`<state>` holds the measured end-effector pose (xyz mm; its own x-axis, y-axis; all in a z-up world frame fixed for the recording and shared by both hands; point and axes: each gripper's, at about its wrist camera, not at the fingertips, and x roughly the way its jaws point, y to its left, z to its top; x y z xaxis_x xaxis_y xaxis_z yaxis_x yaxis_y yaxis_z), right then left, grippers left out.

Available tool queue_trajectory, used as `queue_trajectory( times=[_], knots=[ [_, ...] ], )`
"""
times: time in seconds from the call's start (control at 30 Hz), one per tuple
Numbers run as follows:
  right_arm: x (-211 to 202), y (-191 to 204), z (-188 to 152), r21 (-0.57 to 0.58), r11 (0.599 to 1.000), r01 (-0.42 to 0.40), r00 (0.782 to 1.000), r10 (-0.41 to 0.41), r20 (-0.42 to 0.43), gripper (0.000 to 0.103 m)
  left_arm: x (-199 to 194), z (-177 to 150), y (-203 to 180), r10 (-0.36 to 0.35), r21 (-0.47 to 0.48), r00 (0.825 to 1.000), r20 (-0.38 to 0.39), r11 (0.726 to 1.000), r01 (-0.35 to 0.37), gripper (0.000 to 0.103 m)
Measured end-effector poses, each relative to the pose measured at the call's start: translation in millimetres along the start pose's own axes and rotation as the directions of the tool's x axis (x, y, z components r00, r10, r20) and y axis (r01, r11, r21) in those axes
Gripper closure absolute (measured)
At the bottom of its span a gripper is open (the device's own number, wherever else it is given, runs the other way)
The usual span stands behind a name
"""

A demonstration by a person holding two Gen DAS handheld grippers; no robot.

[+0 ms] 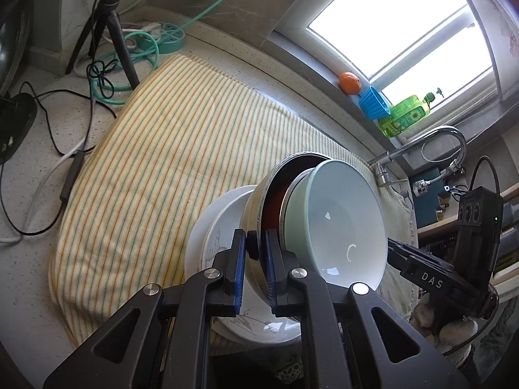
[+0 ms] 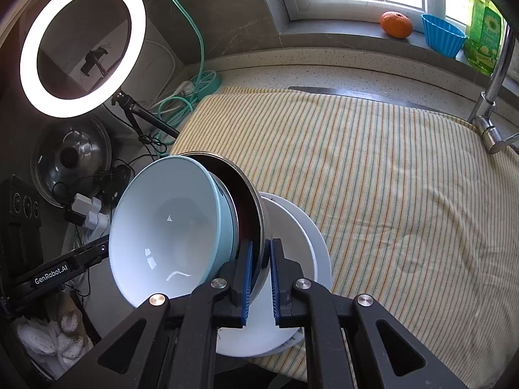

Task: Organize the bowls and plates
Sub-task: 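Carry the nested bowl stack onto the white plate stack with both tools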

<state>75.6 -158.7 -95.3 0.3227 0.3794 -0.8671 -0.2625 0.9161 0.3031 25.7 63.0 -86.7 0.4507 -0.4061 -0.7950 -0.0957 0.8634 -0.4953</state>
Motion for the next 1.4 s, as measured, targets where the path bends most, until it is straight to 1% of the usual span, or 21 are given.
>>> queue_trajectory(
  times=[0.43,1.13,1.4],
  knots=[
    [4,-14,-13,0.037,0.999,0.011,1.000,-0.010,-0.017,0.093,13,-6,-7,0.010,0.026,0.999,-0.045,1.000,-0.009,0.093],
    [17,-12,-18,0.048,0.999,0.010,0.999,-0.008,-0.046,0.093,20,-7,2,0.017,0.011,0.998,-0.068,1.000,-0.016,0.093],
    [20,-14,-19,0.050,0.999,0.005,0.999,-0.002,-0.051,0.093,19,-8,3,0.017,0.015,0.998,-0.065,1.000,-0.016,0.093]
  ],
)
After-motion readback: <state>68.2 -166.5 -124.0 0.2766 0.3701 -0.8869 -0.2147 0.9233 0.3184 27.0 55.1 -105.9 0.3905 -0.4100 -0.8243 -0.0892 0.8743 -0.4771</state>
